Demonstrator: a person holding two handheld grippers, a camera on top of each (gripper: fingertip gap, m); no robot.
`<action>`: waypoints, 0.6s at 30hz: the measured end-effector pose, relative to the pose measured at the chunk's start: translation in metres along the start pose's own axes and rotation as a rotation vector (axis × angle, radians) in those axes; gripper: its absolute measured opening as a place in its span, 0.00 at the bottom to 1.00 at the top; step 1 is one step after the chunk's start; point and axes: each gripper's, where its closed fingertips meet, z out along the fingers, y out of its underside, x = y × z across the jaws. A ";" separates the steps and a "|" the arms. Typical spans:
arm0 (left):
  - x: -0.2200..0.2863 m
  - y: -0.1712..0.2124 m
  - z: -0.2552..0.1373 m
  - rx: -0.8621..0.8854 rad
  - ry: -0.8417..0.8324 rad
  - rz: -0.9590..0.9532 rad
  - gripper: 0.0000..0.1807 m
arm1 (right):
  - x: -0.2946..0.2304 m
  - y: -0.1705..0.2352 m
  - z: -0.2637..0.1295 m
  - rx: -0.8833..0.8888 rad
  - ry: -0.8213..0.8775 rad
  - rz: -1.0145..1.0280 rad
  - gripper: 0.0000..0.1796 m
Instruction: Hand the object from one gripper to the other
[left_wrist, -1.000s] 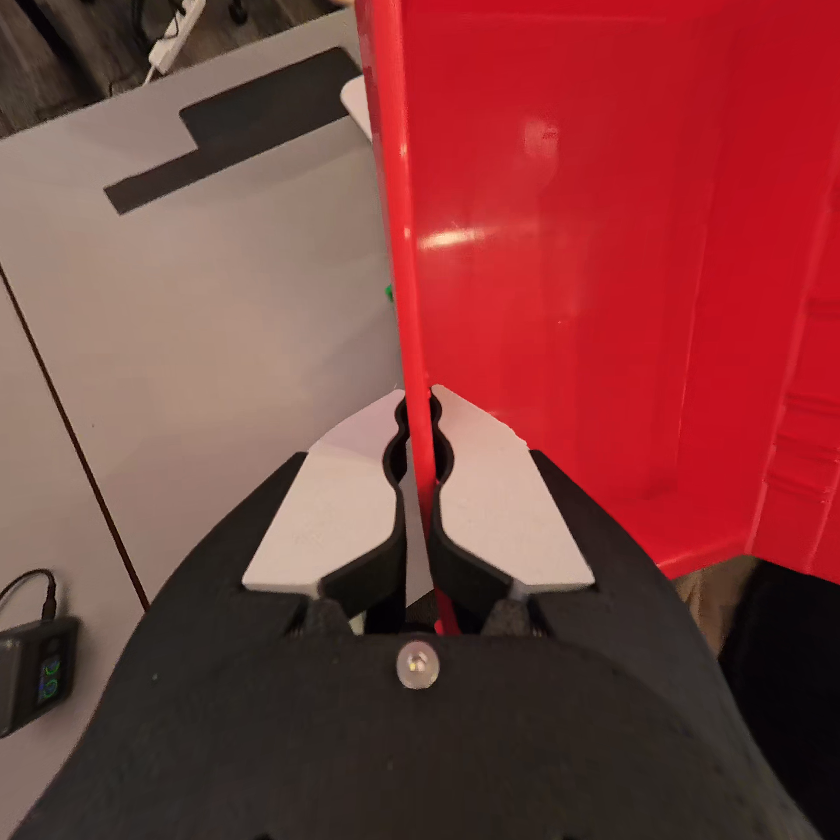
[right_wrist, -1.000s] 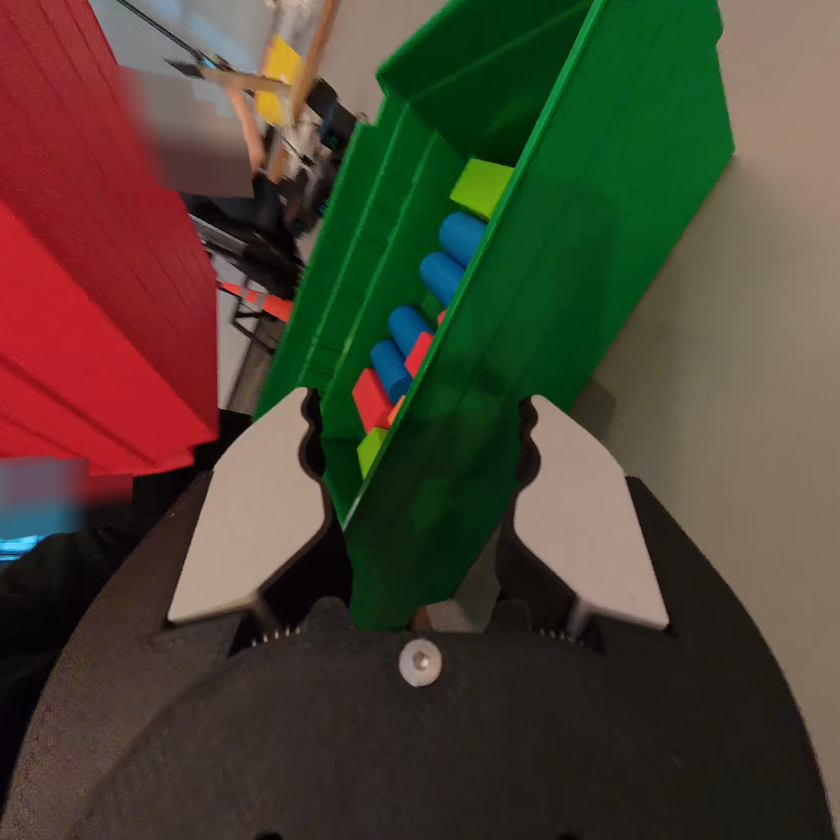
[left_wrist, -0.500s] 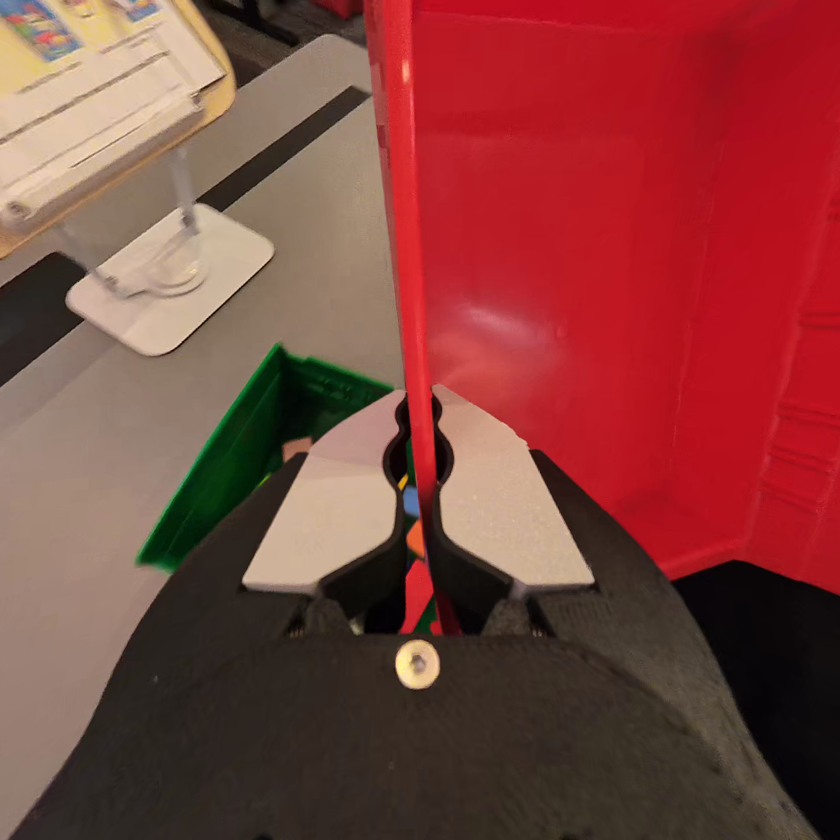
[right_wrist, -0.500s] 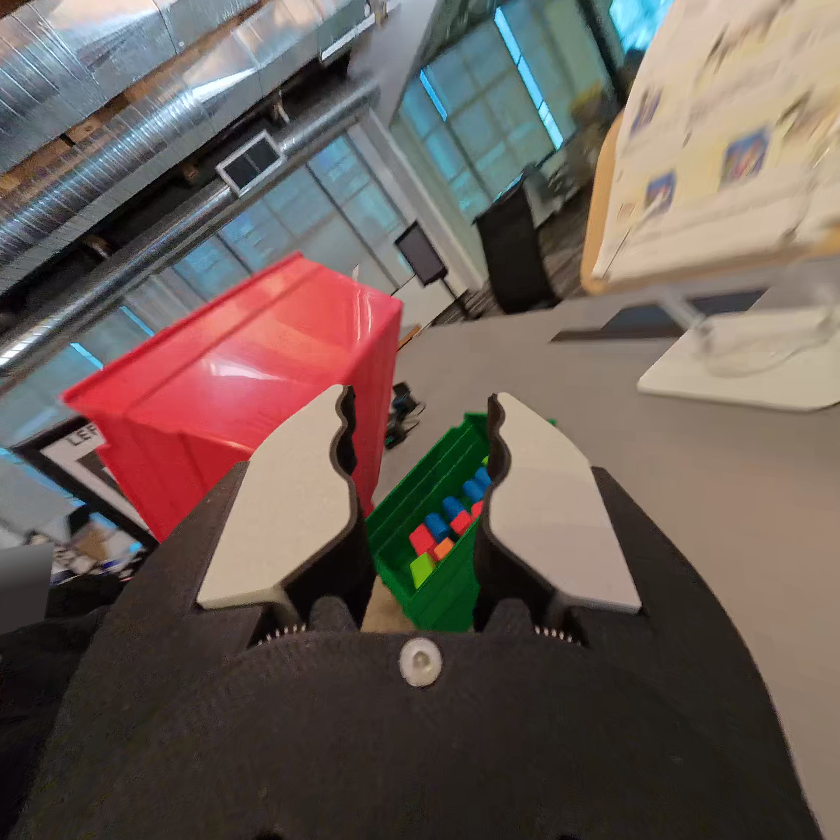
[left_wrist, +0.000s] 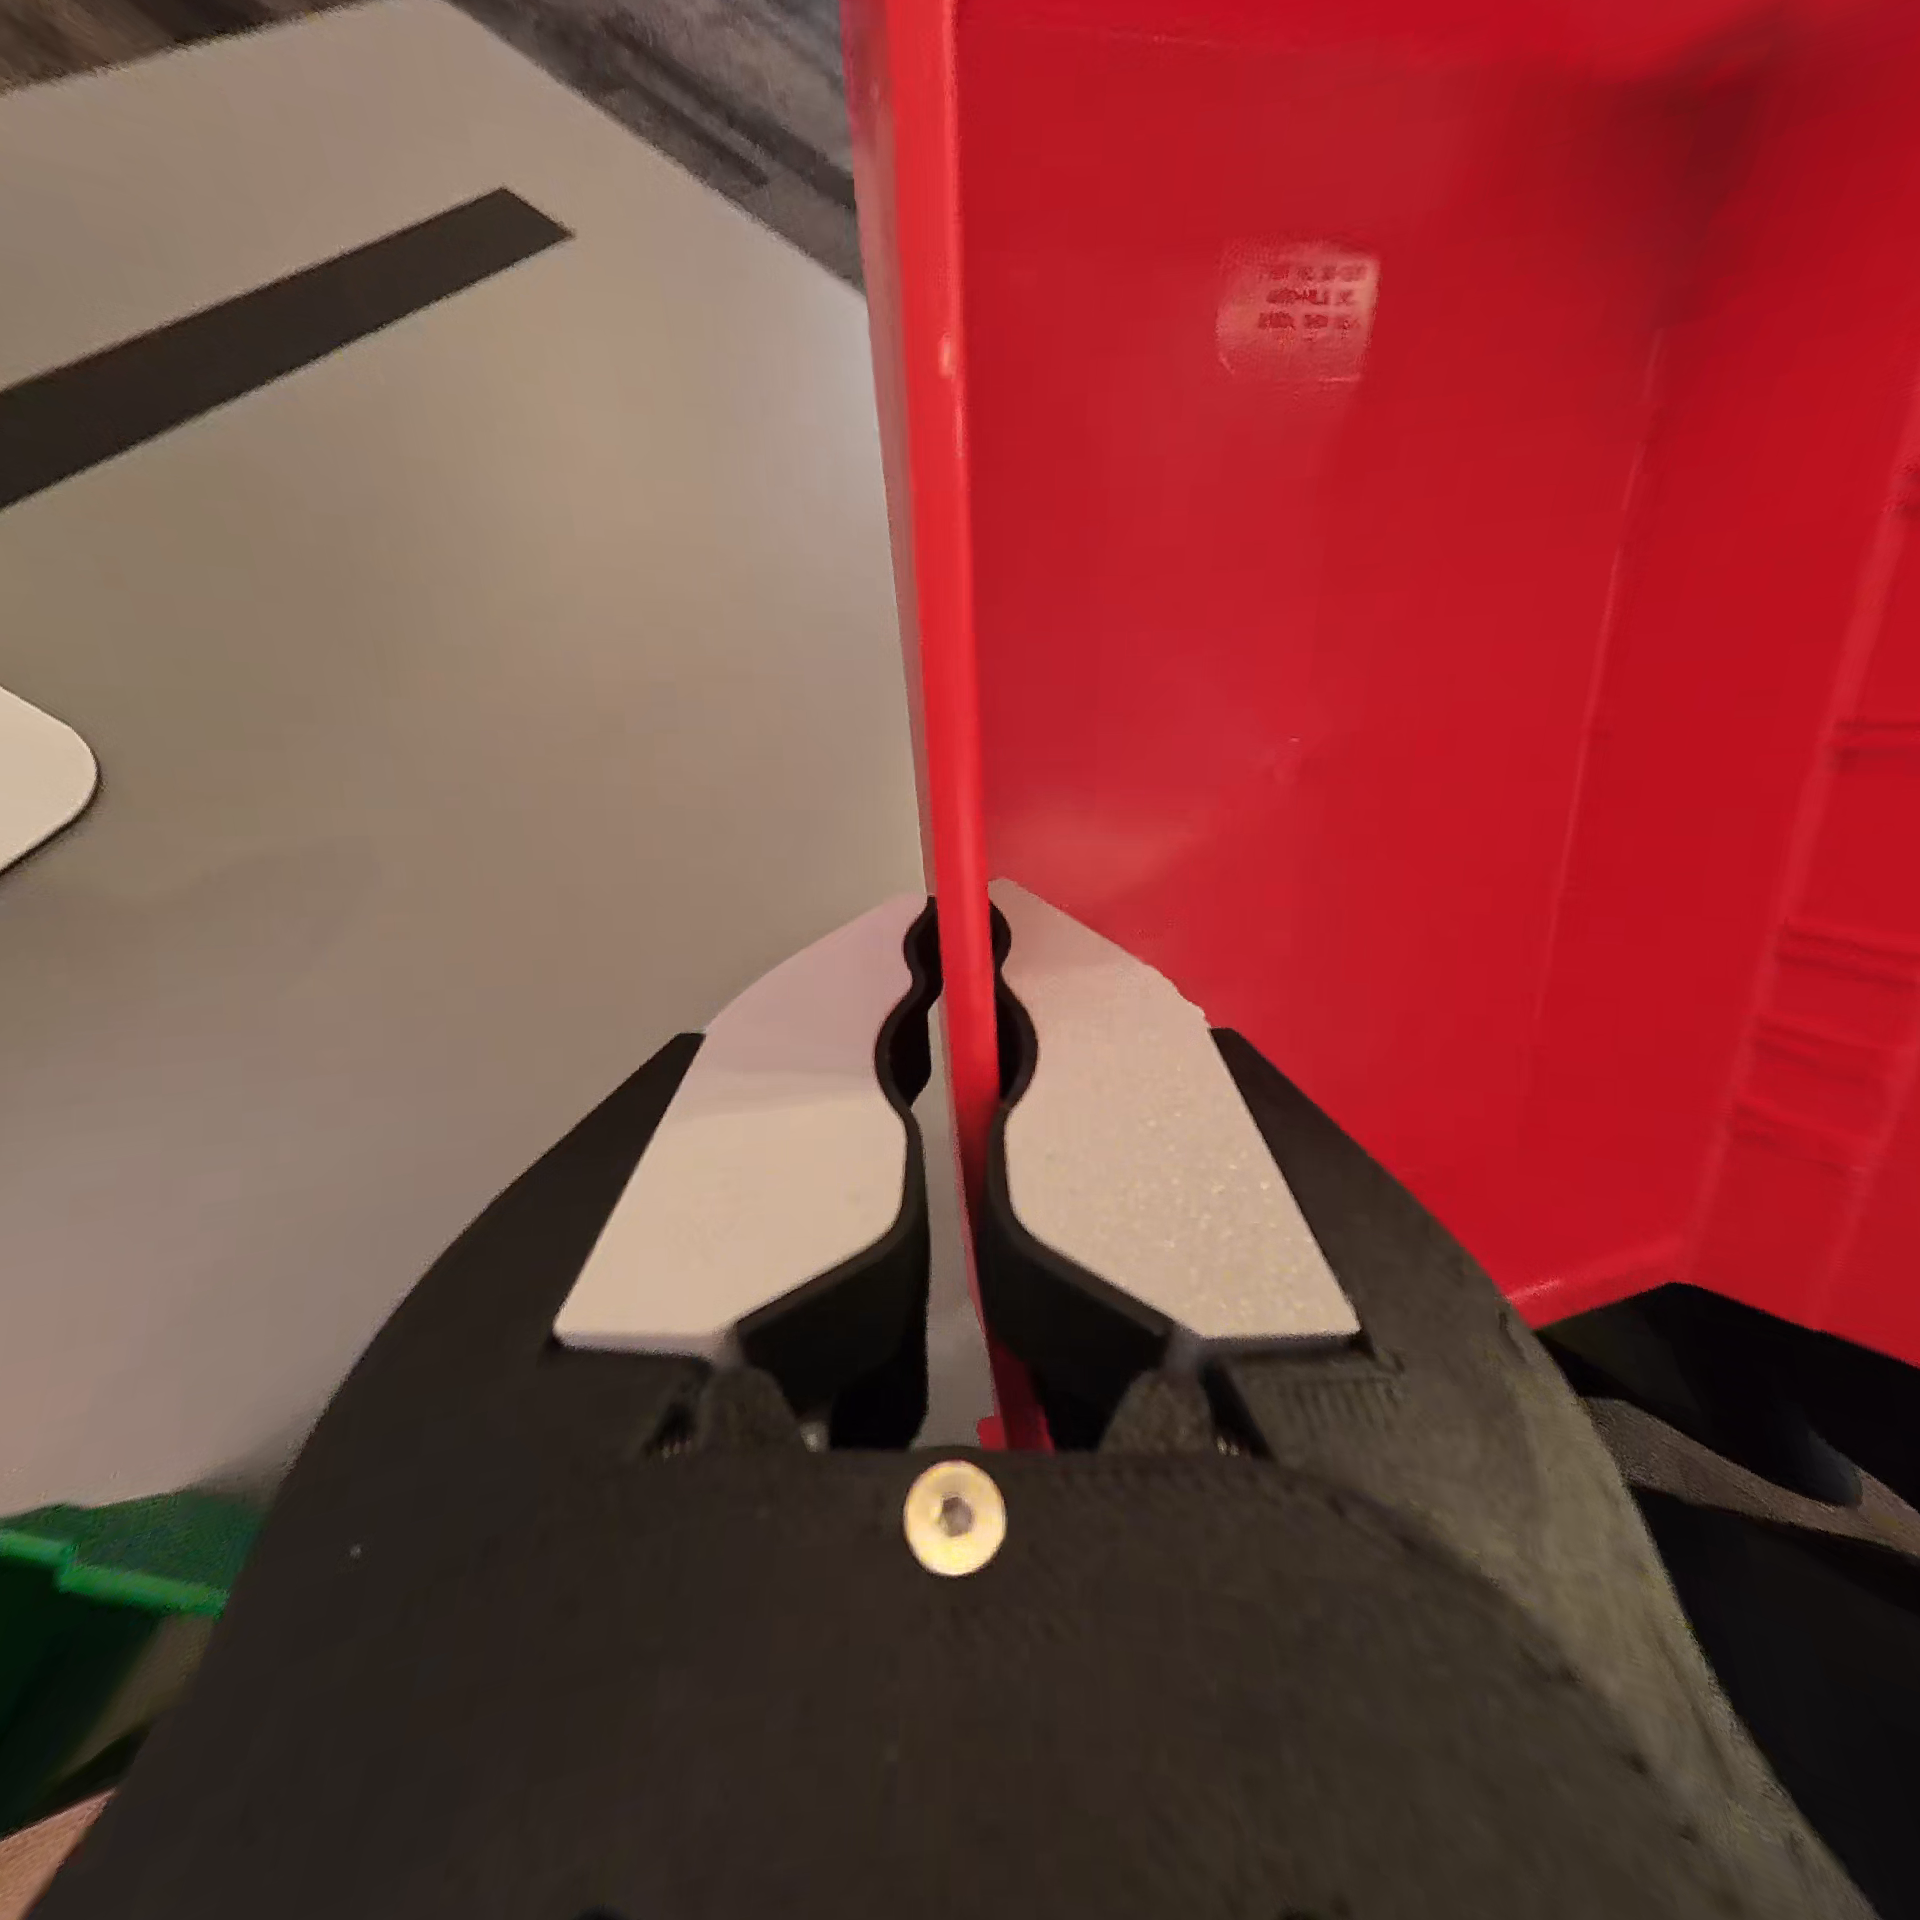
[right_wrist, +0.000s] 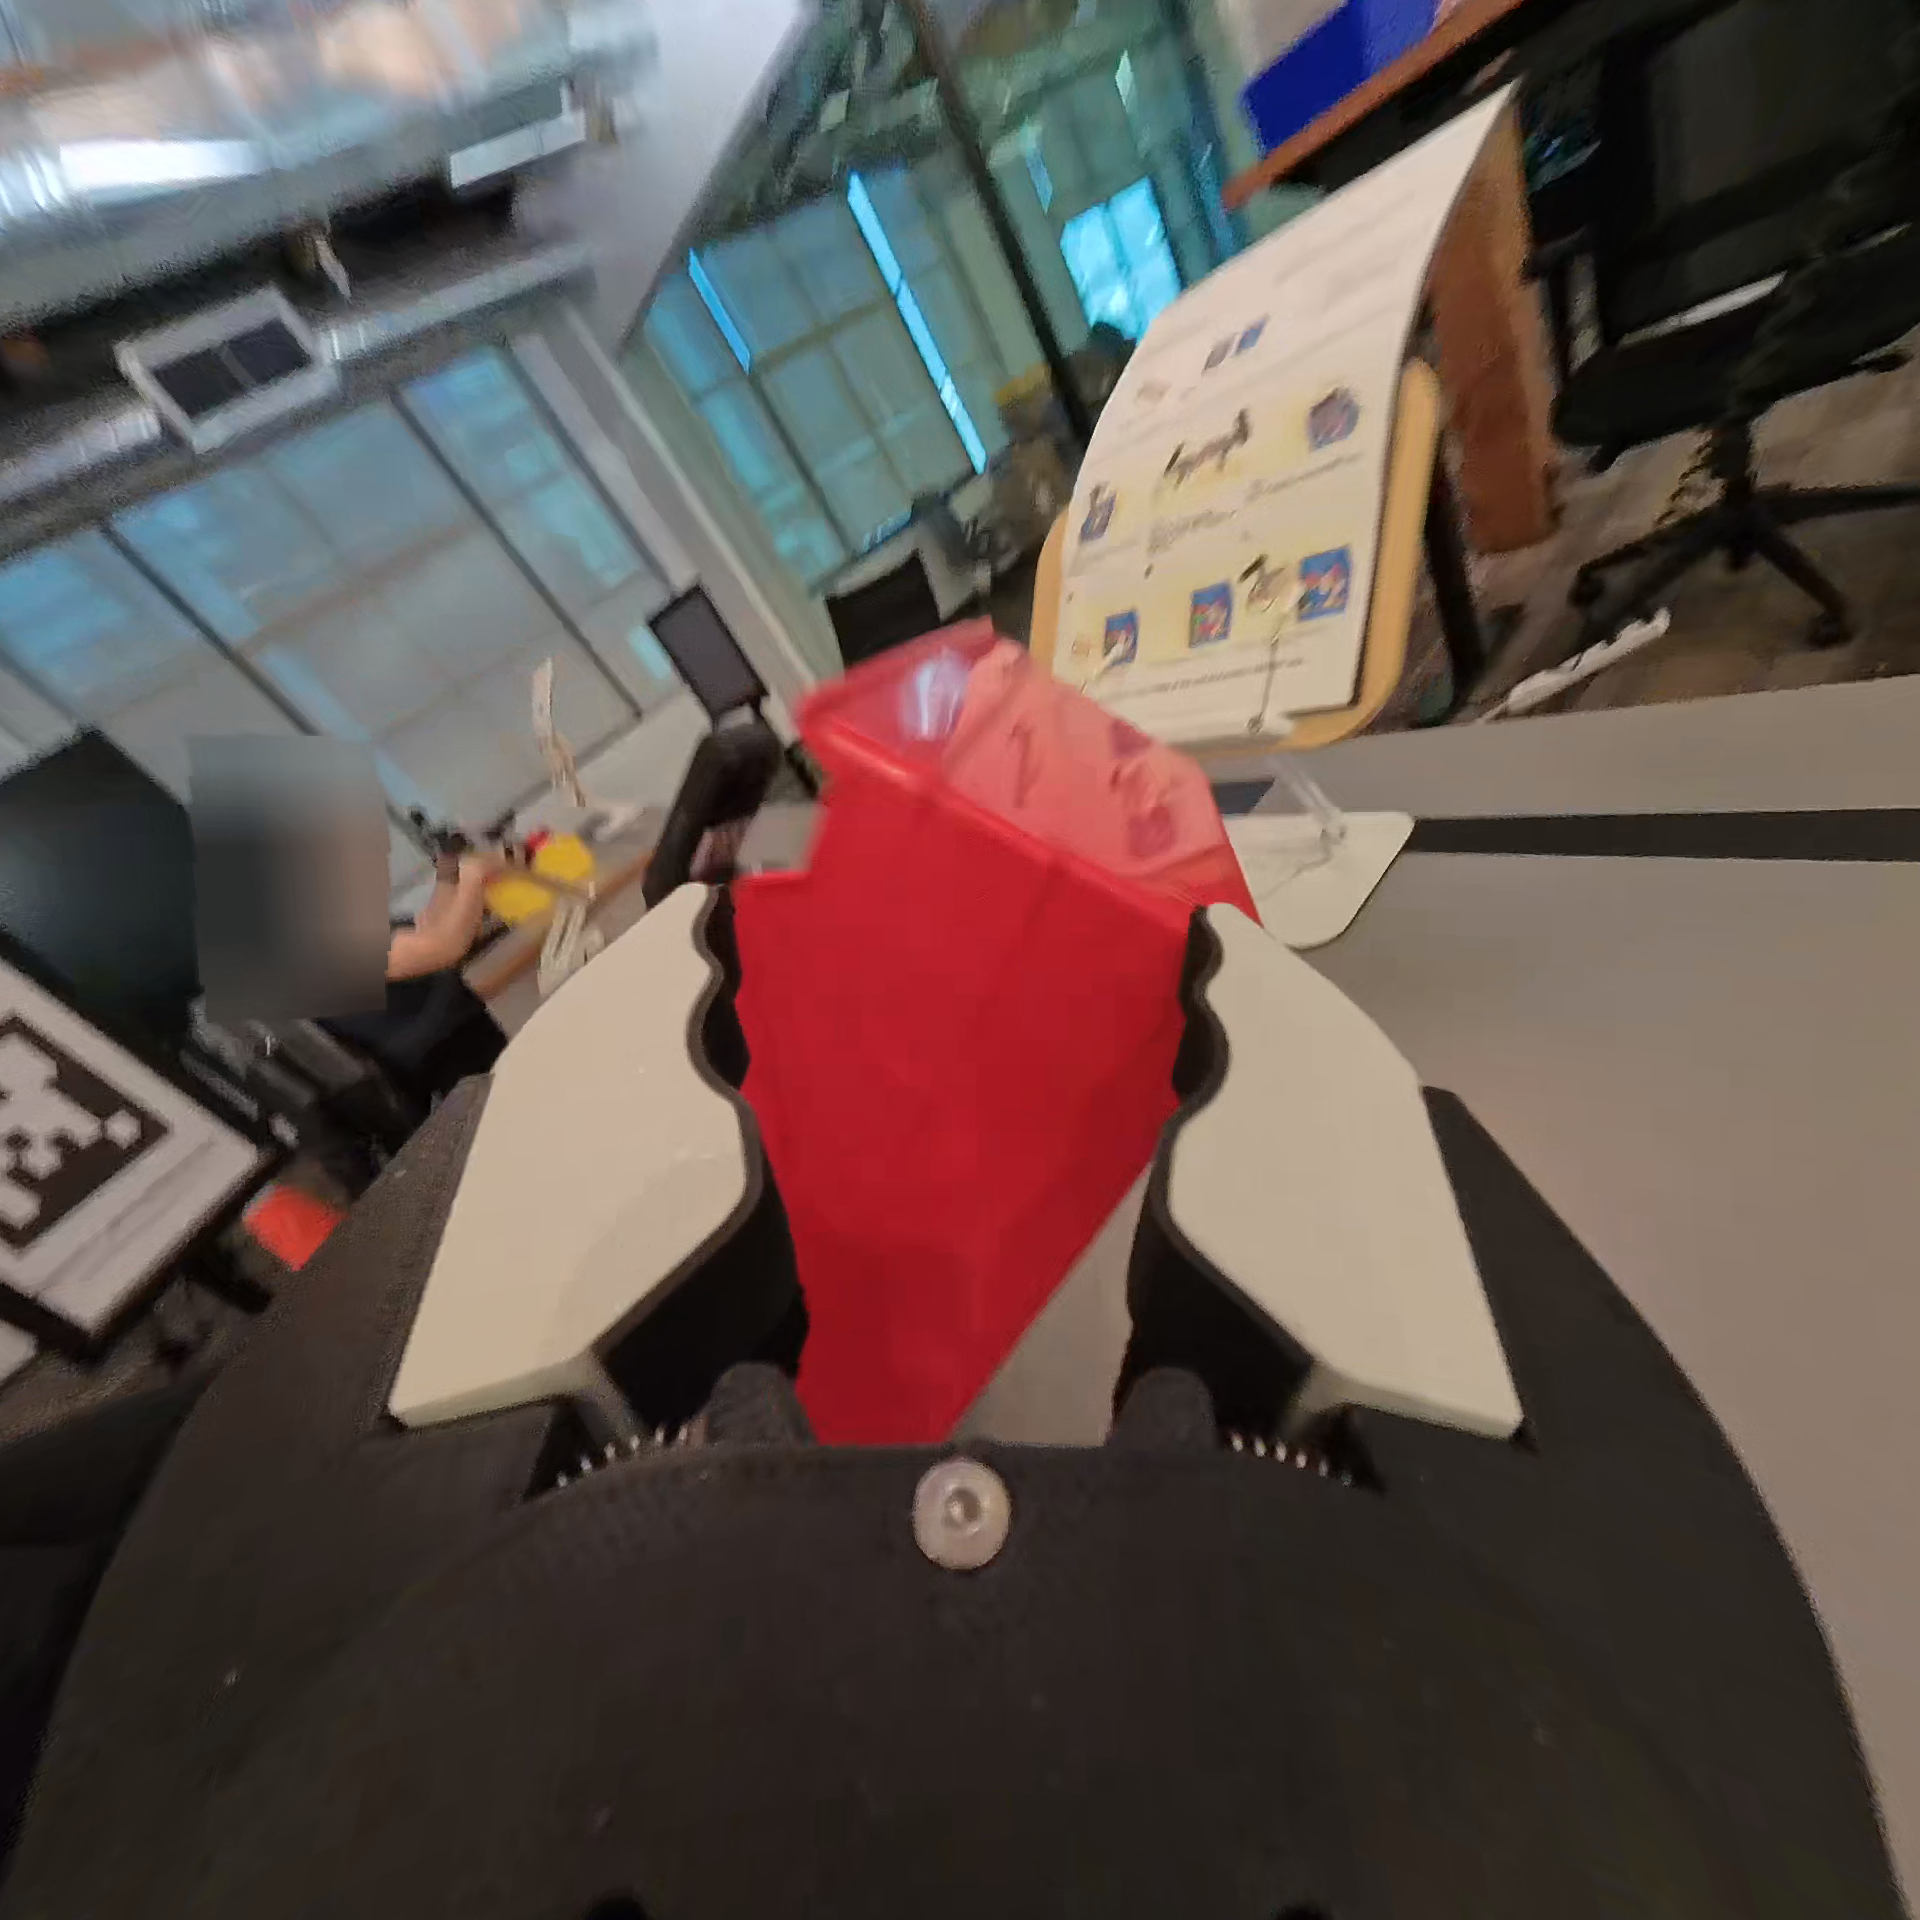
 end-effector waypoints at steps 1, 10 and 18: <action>-0.002 0.002 0.009 -0.015 -0.014 -0.014 0.03 | 0.009 -0.003 -0.007 0.028 0.028 0.022 0.44; -0.022 0.033 0.070 -0.120 -0.073 -0.163 0.03 | 0.073 0.058 -0.007 -0.224 0.116 0.164 0.47; -0.045 0.067 0.097 -0.229 -0.161 -0.228 0.05 | 0.117 0.145 0.026 -0.577 0.279 0.179 0.57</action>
